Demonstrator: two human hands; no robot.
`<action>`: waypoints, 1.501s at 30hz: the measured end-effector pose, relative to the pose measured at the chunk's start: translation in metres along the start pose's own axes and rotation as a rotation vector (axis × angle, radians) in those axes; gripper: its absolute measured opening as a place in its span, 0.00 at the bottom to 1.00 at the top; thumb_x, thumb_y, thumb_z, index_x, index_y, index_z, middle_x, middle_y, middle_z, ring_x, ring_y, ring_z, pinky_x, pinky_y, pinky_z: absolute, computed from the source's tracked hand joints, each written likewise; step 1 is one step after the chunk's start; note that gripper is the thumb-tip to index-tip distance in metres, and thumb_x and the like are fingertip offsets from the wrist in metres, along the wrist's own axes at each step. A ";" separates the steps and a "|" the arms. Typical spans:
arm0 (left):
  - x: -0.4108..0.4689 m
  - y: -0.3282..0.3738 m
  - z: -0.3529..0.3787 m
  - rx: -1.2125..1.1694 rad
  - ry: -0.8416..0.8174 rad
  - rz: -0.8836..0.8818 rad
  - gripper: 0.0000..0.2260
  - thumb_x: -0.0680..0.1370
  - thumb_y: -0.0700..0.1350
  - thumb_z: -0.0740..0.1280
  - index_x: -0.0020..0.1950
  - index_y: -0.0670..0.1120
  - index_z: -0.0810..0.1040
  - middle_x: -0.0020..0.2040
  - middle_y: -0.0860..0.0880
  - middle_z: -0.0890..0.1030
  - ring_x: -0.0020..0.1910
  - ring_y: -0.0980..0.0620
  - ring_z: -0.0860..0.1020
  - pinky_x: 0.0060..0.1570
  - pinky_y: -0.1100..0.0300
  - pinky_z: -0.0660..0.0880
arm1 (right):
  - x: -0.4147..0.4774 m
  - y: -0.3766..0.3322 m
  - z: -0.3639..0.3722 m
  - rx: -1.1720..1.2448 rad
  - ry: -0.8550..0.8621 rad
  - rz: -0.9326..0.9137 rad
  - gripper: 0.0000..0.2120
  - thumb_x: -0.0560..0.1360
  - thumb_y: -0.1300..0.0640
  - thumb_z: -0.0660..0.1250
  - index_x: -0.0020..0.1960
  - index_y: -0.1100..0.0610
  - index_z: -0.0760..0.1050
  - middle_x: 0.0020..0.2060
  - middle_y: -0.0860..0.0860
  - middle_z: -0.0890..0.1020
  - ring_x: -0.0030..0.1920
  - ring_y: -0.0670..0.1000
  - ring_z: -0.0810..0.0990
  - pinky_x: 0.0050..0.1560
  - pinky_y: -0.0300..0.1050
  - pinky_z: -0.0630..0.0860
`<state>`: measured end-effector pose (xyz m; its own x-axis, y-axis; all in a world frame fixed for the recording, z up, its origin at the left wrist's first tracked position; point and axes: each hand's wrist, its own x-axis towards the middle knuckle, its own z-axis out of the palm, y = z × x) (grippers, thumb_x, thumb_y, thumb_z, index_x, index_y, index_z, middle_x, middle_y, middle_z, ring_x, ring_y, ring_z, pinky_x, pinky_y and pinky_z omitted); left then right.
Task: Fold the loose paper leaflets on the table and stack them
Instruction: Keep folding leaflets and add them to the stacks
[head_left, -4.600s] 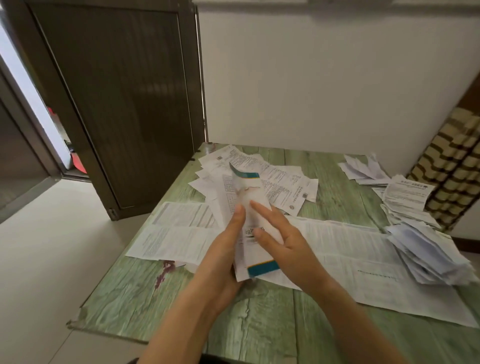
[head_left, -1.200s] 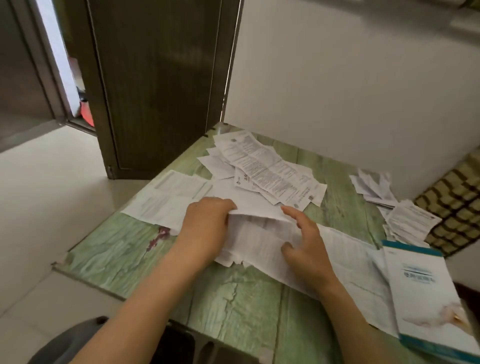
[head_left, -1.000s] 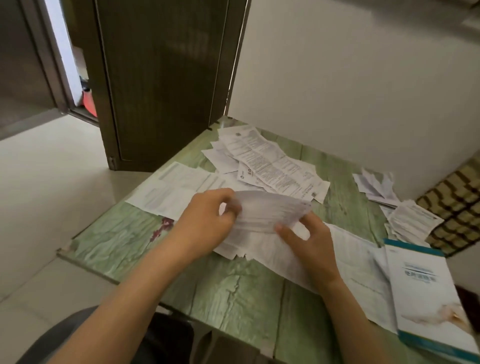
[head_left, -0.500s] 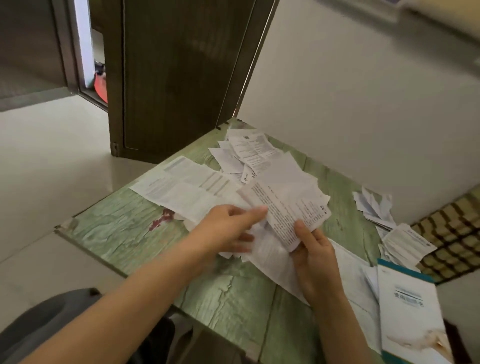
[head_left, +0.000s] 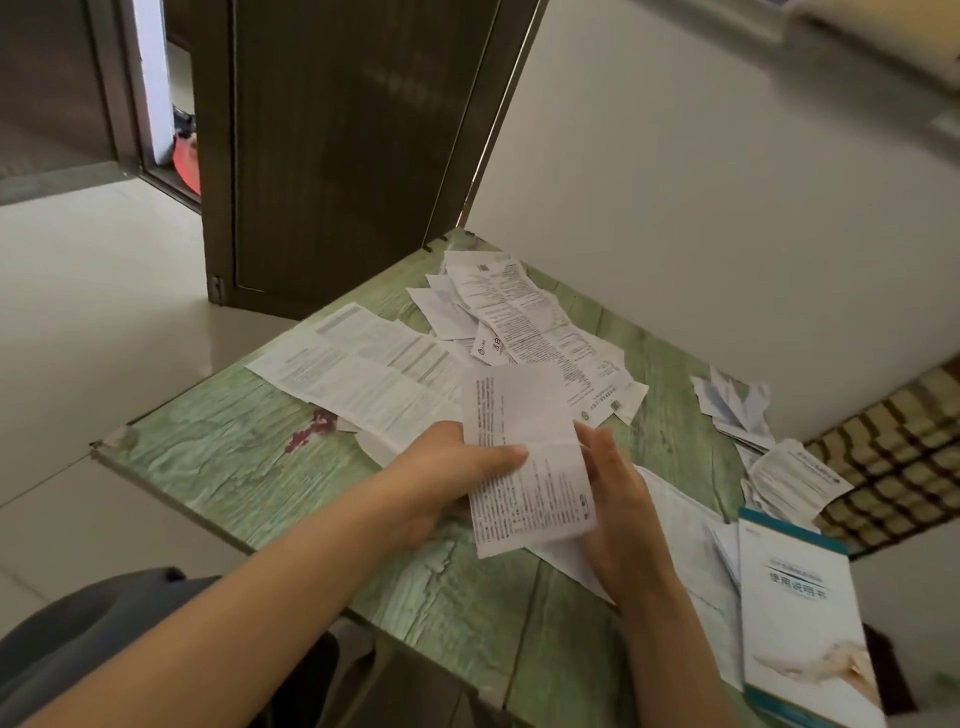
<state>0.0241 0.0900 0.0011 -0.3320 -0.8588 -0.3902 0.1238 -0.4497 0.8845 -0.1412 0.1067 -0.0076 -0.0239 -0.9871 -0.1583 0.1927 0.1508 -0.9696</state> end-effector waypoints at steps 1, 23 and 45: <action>-0.001 0.000 0.000 0.027 -0.008 -0.008 0.08 0.76 0.41 0.68 0.54 0.42 0.78 0.46 0.44 0.85 0.47 0.45 0.83 0.53 0.48 0.79 | -0.001 -0.001 0.000 -0.009 -0.029 0.023 0.24 0.74 0.43 0.63 0.60 0.61 0.75 0.54 0.63 0.81 0.53 0.65 0.81 0.45 0.59 0.80; -0.002 0.003 -0.007 0.112 0.237 0.145 0.04 0.77 0.41 0.67 0.43 0.45 0.79 0.34 0.51 0.81 0.33 0.56 0.79 0.35 0.60 0.77 | 0.001 0.004 0.002 -0.155 0.090 -0.131 0.09 0.63 0.58 0.72 0.40 0.61 0.76 0.36 0.55 0.83 0.39 0.53 0.83 0.36 0.40 0.79; -0.004 0.004 -0.004 0.038 0.255 0.149 0.04 0.76 0.42 0.69 0.43 0.43 0.81 0.34 0.49 0.84 0.34 0.54 0.82 0.46 0.51 0.79 | 0.001 0.003 0.005 -0.187 0.196 -0.139 0.11 0.67 0.51 0.68 0.40 0.59 0.81 0.40 0.58 0.83 0.41 0.55 0.82 0.44 0.48 0.78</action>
<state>0.0295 0.0908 0.0056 -0.0664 -0.9509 -0.3024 0.1173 -0.3084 0.9440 -0.1352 0.1064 -0.0098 -0.2302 -0.9725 -0.0365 -0.0097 0.0398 -0.9992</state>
